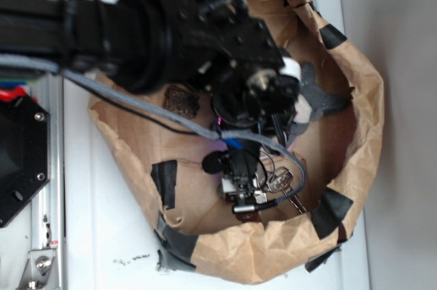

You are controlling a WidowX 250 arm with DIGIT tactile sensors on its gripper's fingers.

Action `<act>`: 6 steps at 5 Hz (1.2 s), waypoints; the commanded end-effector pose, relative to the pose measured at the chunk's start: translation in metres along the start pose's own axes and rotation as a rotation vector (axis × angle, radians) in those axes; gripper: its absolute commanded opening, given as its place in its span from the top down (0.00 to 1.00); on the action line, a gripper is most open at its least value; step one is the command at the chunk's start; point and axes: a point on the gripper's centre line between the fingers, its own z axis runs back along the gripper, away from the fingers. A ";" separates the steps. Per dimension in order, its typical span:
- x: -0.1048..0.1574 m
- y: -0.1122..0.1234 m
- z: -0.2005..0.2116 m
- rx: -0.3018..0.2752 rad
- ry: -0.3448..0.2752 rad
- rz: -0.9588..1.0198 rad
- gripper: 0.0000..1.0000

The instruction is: Grab the silver keys.

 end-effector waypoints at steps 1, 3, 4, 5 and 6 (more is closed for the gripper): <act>0.013 -0.011 0.006 0.015 -0.061 -0.041 0.00; 0.020 -0.021 0.018 -0.064 -0.036 -0.008 0.00; 0.019 -0.021 0.011 -0.039 -0.043 -0.024 0.00; 0.017 -0.019 0.005 -0.023 -0.045 -0.031 0.00; 0.016 -0.018 0.002 -0.012 -0.045 -0.038 0.00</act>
